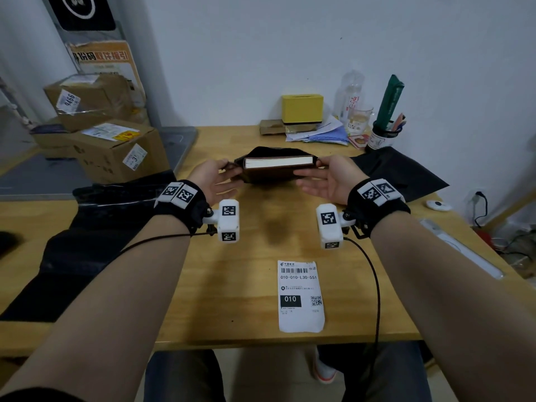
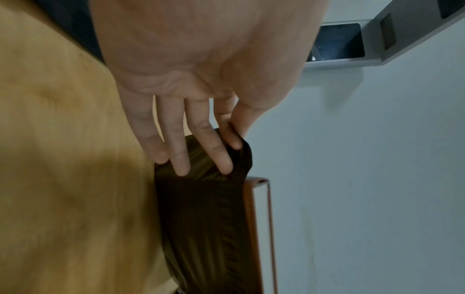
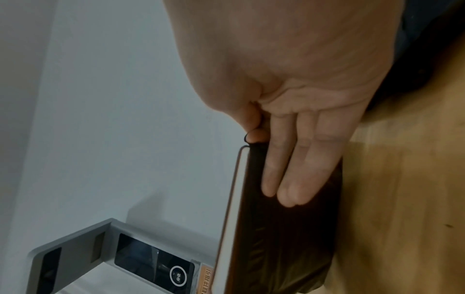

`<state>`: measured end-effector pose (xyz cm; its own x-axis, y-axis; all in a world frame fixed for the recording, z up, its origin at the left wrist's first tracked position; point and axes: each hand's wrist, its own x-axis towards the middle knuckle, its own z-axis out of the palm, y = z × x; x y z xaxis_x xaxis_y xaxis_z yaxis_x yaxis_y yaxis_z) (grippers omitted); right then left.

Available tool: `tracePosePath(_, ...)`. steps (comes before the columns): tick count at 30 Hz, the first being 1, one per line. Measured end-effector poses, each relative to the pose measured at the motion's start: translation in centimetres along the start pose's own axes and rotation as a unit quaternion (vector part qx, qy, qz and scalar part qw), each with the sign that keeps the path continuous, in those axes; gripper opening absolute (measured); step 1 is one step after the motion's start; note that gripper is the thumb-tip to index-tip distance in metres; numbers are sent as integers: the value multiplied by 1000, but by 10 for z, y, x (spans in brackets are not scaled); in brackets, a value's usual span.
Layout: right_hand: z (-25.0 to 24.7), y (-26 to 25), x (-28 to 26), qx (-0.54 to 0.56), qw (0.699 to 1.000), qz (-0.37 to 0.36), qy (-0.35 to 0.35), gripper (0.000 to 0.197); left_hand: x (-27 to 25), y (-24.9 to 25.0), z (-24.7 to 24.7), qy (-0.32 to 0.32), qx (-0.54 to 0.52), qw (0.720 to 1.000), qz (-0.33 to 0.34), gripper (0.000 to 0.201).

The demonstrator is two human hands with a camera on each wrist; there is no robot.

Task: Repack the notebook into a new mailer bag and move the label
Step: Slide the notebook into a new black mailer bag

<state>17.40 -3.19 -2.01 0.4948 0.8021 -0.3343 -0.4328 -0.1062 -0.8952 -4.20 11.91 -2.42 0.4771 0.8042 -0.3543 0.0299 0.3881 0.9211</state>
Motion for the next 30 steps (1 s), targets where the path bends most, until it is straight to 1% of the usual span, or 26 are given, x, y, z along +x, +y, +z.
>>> tracePosePath(8, -1, -10, -3, -11, 1000, -16, -3, 29, -5, 11, 8, 3, -45, 999, 20, 23)
tracePosePath(13, 2, -18, -6, -14, 999, -41, -10, 29, -10, 19, 15, 5, -52, 997, 50, 20)
tracePosePath(16, 8, -24, -10, 3, 998, -59, -11, 27, -13, 25, 17, 4, -69, 995, 67, 17)
tracePosePath(22, 15, -35, -19, 39, 995, -81, -37, 35, -22, 35, 26, -4, -87, 990, 107, 17)
tracePosePath(25, 16, -39, -20, 40, 995, -86, -32, 35, -24, 40, 27, 0, -104, 988, 116, 19)
tracePosePath(30, 19, -44, -25, 47, 993, -101, -30, 39, -31, 45, 30, 14, -126, 982, 137, 14)
